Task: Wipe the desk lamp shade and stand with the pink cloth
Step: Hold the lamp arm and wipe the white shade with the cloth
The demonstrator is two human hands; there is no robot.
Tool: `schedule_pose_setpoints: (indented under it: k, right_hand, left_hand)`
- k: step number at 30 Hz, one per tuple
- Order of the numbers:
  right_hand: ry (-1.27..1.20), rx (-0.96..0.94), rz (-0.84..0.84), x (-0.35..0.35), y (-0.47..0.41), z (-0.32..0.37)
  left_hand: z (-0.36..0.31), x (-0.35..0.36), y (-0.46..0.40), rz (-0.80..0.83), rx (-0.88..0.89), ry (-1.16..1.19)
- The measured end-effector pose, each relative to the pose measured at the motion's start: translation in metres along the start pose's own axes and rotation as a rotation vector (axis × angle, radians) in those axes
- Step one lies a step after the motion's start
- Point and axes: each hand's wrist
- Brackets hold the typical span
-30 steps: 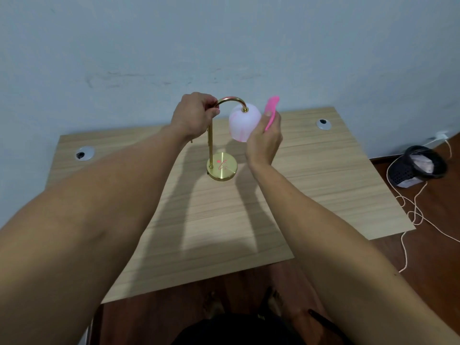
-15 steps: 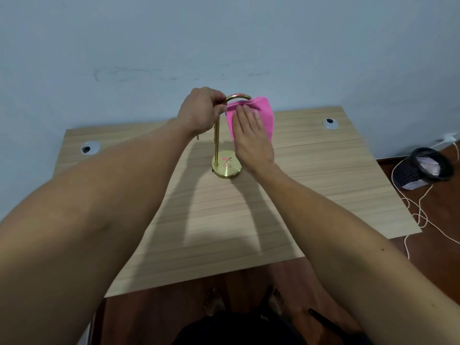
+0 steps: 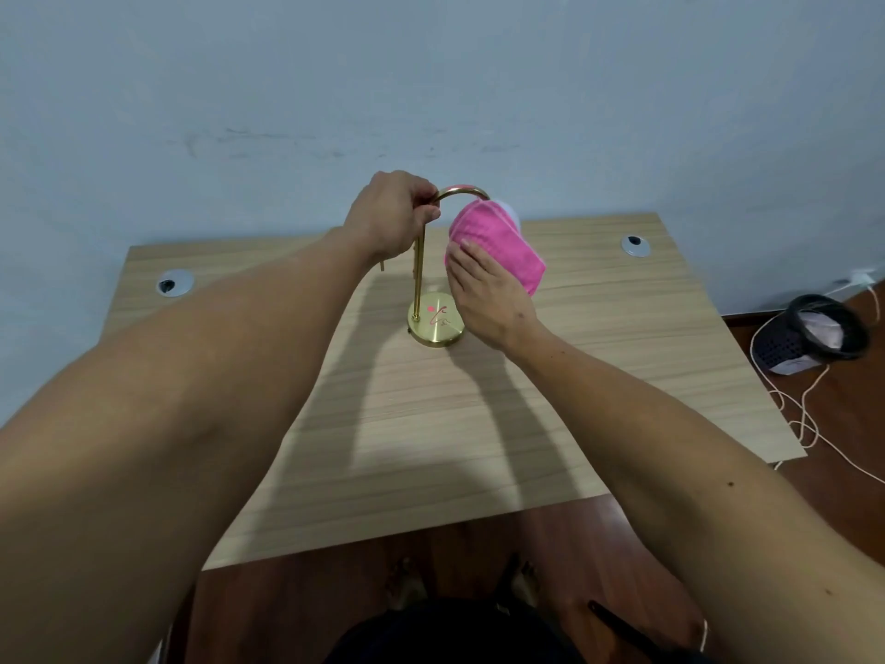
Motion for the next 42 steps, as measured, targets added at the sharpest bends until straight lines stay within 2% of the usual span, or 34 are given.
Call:
schedule_pose_setpoints:
  k: [4, 6, 8, 11, 13, 14, 16, 17, 19, 21, 23, 26, 29, 33, 35, 37, 38, 40, 42]
  right_hand:
    - [-0.111, -0.125, -0.064, 0.019, 0.011, -0.002]
    - [-0.325, -0.141, -0.152, 0.027, 0.015, -0.001]
    - [-0.611, -0.077, -0.176, 0.032, 0.023, -0.004]
    - [-1.211, 0.226, 0.028, 0.037, 0.042, -0.009]
    - [-1.628, 0.652, 0.108, 0.038, 0.046, -0.018]
    - [-1.754, 0.866, 0.103, 0.039, 0.044, -0.025]
    - [-1.899, 1.141, -0.025, 0.037, 0.038, -0.041]
    - [-1.95, 1.195, -0.131, 0.033, 0.034, -0.048]
    - [-2.054, 1.14, -0.34, 0.018, 0.026, -0.057]
    - [-2.207, 0.931, -0.455, -0.004, 0.017, -0.058]
    - [-2.173, 0.765, -0.48, -0.015, 0.003, -0.05]
    - [-1.841, 0.553, -0.441, -0.002, -0.017, -0.019]
    - [-1.609, 0.549, -0.423, -0.004, -0.012, 0.019]
    - [-1.689, 0.62, -0.456, 0.006, 0.0, 0.038]
    - [-1.818, 0.576, -0.36, 0.009, 0.008, 0.036]
    - [-1.943, 0.719, -0.182, 0.015, 0.014, 0.027]
    - [-1.994, 0.888, -0.143, 0.019, 0.014, 0.017]
    - [-2.115, 1.185, -0.158, 0.021, 0.011, -0.008]
    - [-2.168, 1.283, -0.266, 0.008, 0.005, -0.032]
  left_hand:
    - [0.0, -0.001, 0.0, -0.001, -0.007, 0.011]
    - [0.0, -0.001, 0.001, -0.002, -0.014, 0.019]
    - [-0.001, -0.001, 0.002, -0.001, -0.017, 0.033]
    - [-0.003, 0.0, 0.003, -0.006, -0.024, 0.044]
    - [-0.004, 0.0, 0.004, -0.007, -0.031, 0.048]
    - [-0.004, 0.0, 0.004, -0.006, -0.033, 0.048]
    - [-0.005, 0.0, 0.004, -0.004, -0.035, 0.046]
    - [-0.005, 0.0, 0.004, -0.003, -0.036, 0.045]
    - [-0.006, 0.0, 0.004, -0.004, -0.036, 0.04]
    - [-0.006, 0.0, 0.004, -0.002, -0.036, 0.034]
    - [-0.006, 0.0, 0.004, -0.002, -0.037, 0.031]
    - [-0.004, 0.001, 0.002, -0.008, -0.038, 0.033]
    - [-0.003, 0.002, 0.003, -0.009, -0.035, 0.038]
    - [-0.004, 0.002, 0.003, -0.012, -0.032, 0.039]
    - [-0.004, 0.001, 0.003, -0.013, -0.032, 0.037]
    - [-0.004, 0.002, 0.004, -0.009, -0.03, 0.038]
    - [-0.004, 0.002, 0.004, -0.009, -0.03, 0.04]
    - [-0.004, 0.002, 0.005, -0.012, -0.032, 0.046]
    - [-0.004, 0.002, 0.005, -0.016, -0.034, 0.053]
Point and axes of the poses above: each hand's wrist, its own y-axis away from the middle knuckle, its own x-axis out of the palm, z = x × y, and after that the axes turned 11 degrees about z, right-handed
